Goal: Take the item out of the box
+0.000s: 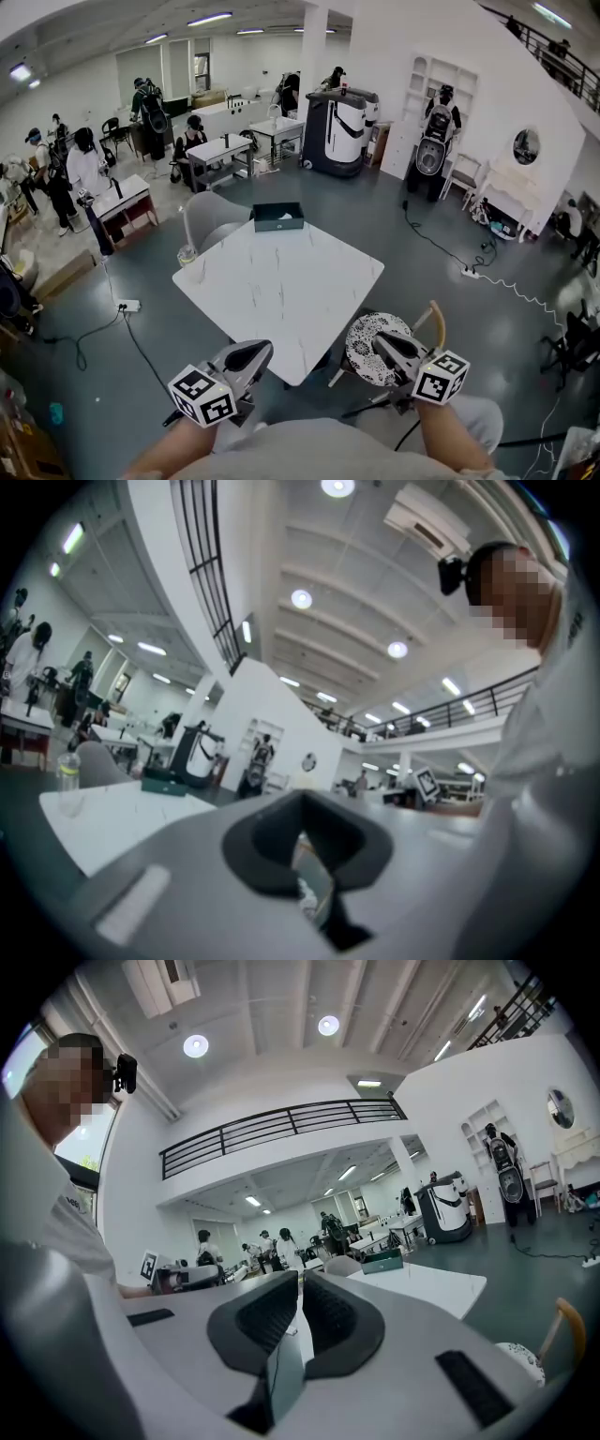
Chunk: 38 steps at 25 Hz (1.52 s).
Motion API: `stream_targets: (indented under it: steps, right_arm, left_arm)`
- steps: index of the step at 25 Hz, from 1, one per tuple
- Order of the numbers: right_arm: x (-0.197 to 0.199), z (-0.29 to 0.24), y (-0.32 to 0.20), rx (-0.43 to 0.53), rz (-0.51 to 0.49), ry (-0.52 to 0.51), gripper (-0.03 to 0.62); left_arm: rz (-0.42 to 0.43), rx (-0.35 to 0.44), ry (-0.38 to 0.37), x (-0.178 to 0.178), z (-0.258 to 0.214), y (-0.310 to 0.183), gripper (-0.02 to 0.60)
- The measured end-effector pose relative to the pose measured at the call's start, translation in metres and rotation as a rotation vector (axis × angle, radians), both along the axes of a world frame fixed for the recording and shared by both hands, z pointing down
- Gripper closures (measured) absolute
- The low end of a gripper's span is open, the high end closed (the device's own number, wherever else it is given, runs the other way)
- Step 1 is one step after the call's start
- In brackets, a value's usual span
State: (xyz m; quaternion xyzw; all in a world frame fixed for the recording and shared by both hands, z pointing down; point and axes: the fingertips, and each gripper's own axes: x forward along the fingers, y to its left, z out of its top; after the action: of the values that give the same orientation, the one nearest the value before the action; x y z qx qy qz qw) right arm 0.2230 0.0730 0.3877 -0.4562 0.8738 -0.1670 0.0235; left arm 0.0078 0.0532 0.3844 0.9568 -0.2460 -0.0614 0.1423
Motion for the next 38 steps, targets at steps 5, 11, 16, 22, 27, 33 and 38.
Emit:
stream_targets:
  steps: [5,11,16,22,27,33,38]
  right_arm:
    - [-0.021,0.000,-0.050,-0.006,0.011,-0.016,0.585]
    - [-0.045,0.001,-0.107,-0.008,0.018,-0.021,0.585]
    - [-0.062,-0.003,-0.147,0.002,0.023,-0.017,0.585]
    - [-0.074,-0.007,-0.179,-0.002,0.041,-0.007,0.585]
    - [-0.081,-0.007,-0.200,-0.008,0.054,0.000,0.585]
    - [-0.089,-0.009,-0.217,-0.005,0.059,0.023,0.585]
    - [-0.091,-0.009,-0.220,-0.009,0.063,0.035,0.585]
  left_arm:
    - [0.019,-0.013,0.000,-0.020,0.000,-0.049,0.581]
    - [0.036,-0.016,-0.003,-0.039,0.006,-0.107,0.581]
    - [0.054,-0.010,-0.002,-0.053,0.003,-0.147,0.581]
    - [0.068,-0.014,0.006,-0.068,0.003,-0.182,0.581]
    - [0.072,-0.019,0.016,-0.079,0.006,-0.203,0.581]
    - [0.083,-0.026,0.021,-0.086,0.011,-0.221,0.581]
    - [0.087,-0.022,0.028,-0.089,0.010,-0.230,0.581]
